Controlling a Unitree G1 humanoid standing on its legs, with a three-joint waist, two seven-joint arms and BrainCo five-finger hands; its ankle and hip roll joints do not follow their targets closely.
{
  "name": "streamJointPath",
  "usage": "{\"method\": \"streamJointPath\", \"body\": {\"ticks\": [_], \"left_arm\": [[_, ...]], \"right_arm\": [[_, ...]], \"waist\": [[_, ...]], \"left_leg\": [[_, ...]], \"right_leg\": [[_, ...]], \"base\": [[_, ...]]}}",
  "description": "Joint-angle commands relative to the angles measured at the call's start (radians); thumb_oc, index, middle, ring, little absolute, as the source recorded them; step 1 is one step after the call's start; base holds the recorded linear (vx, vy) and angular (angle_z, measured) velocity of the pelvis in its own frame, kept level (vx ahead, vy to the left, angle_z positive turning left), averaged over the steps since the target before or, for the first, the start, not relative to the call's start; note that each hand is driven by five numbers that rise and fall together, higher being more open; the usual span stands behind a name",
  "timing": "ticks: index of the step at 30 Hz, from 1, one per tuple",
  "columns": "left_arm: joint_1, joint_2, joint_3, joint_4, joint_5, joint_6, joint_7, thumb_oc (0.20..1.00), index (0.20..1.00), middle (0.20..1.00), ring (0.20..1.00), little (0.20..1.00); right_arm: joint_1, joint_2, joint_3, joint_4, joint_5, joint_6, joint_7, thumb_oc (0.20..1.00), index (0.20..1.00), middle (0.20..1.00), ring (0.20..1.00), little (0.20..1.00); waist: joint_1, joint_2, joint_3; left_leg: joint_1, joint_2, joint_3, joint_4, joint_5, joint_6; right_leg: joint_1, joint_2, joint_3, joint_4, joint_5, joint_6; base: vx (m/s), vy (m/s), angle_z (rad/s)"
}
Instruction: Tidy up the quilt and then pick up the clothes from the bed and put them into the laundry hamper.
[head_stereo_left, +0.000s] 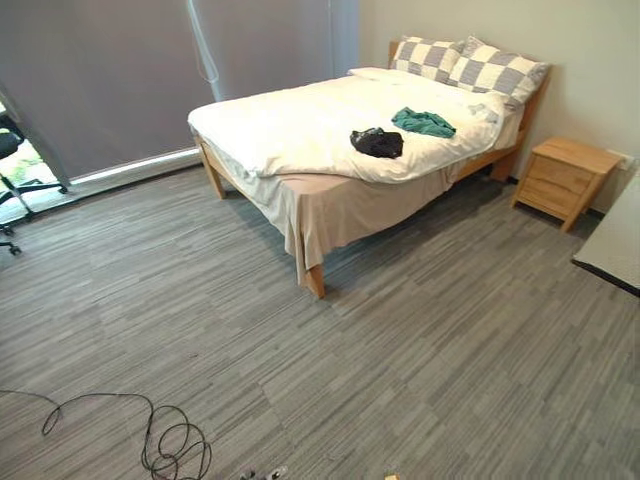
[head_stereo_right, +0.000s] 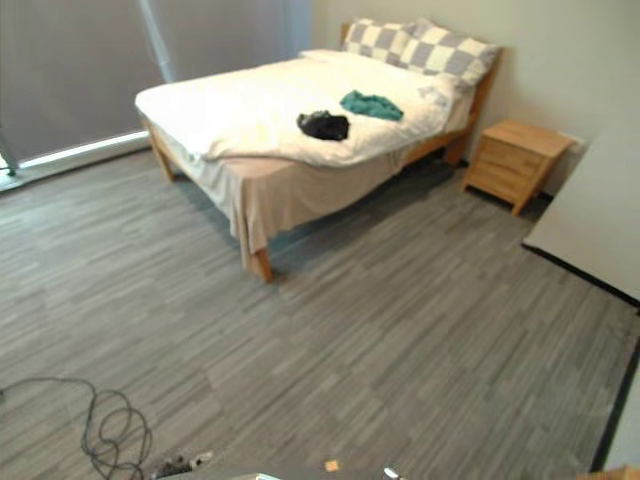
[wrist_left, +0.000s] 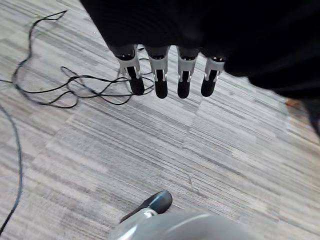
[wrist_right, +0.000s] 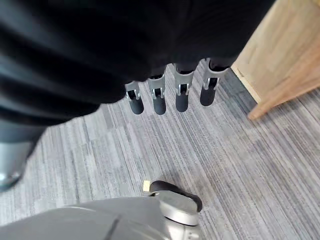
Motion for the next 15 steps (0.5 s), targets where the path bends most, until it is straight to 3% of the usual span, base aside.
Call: {"method": "streamJointPath", "body": {"ticks": [1,5,9,11,12,13,15], "left_arm": [[-0.082,0.020,0.000,-0.004,0.046,-0.026,0.012,1.000,1.000,1.000,1.000,1.000],[-0.099,0.029,-0.032,-0.012,0.086,-0.025,0.009,1.000,1.000,1.000,1.000,1.000],[-0.104,0.039,-0.014,-0.010,0.068,-0.023,0.029,1.000,1.000,1.000,1.000,1.000],[-0.097,0.043,-0.003,-0.002,0.070,-0.022,0.034,1.000,1.000,1.000,1.000,1.000],[-0.093,0.045,0.002,0.004,0.076,-0.017,0.037,1.000,1.000,1.000,1.000,1.000],[-0.086,0.053,0.018,0.015,0.070,-0.009,0.044,1.000,1.000,1.000,1.000,1.000],[-0.083,0.055,0.025,0.019,0.067,-0.007,0.044,1.000,1.000,1.000,1.000,1.000]], "right_arm": [[-0.086,0.015,0.019,-0.008,-0.012,-0.011,-0.011,1.000,1.000,1.000,1.000,1.000],[-0.122,0.018,0.031,-0.010,-0.036,-0.002,-0.021,1.000,1.000,1.000,1.000,1.000],[-0.152,0.009,0.001,-0.041,-0.017,-0.006,-0.048,1.000,1.000,1.000,1.000,1.000],[-0.152,0.008,-0.014,-0.054,-0.018,-0.006,-0.055,1.000,1.000,1.000,1.000,1.000],[-0.149,0.003,-0.024,-0.063,-0.019,-0.003,-0.058,1.000,1.000,1.000,1.000,1.000],[-0.146,-0.005,-0.055,-0.069,0.010,-0.006,-0.071,1.000,1.000,1.000,1.000,1.000],[-0.141,-0.004,-0.063,-0.069,0.024,-0.009,-0.073,1.000,1.000,1.000,1.000,1.000]], "waist": [[-0.031,-0.030,0.112],[-0.028,-0.030,0.130],[-0.015,-0.024,0.157],[-0.005,-0.019,0.174],[-0.011,-0.014,0.192],[-0.029,0.008,0.223],[-0.042,0.014,0.230]], "left_leg": [[0.093,0.011,0.029,-0.073,-0.103,-0.036],[0.071,0.004,0.031,-0.073,-0.104,-0.026],[0.050,-0.005,0.039,-0.071,-0.108,-0.008],[0.069,-0.013,0.052,-0.070,-0.125,0.006],[0.093,-0.017,0.060,-0.071,-0.139,0.018],[0.131,-0.001,0.050,-0.069,-0.152,0.022],[0.156,0.003,0.041,-0.072,-0.163,0.019]], "right_leg": [[0.145,-0.066,0.021,-0.230,-0.003,0.125],[0.104,-0.071,0.032,-0.207,-0.002,0.135],[0.021,-0.080,0.027,-0.076,-0.024,0.154],[-0.039,-0.118,-0.024,0.089,0.009,0.196],[-0.096,-0.138,-0.035,0.208,0.063,0.212],[-0.175,-0.126,-0.047,0.349,0.087,0.203],[-0.214,-0.115,-0.054,0.373,0.064,0.190]], "base": [[0.05,0.061,-0.09],[0.06,0.087,-0.12],[0.03,0.092,-0.13],[0.07,0.114,-0.15],[0.19,0.184,-0.21],[0.17,0.142,-0.30],[0.26,0.060,0.05]]}}
